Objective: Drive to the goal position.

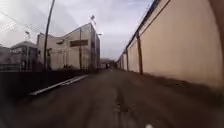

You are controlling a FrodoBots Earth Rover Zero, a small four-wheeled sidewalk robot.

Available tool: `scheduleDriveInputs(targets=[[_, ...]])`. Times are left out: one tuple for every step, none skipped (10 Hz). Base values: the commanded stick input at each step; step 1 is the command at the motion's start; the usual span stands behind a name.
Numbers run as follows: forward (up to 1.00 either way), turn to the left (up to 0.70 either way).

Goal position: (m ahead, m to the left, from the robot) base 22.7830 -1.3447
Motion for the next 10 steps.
scheduleDriveInputs(targets=[[1.0,0.0],[1.0,0.0],[1.0,0.0],[1.0,0.0],[1.0,0.0],[1.0,0.0],[1.0,0.0],[1.0,0.0],[1.0,0.0],[1.0,0.0]])
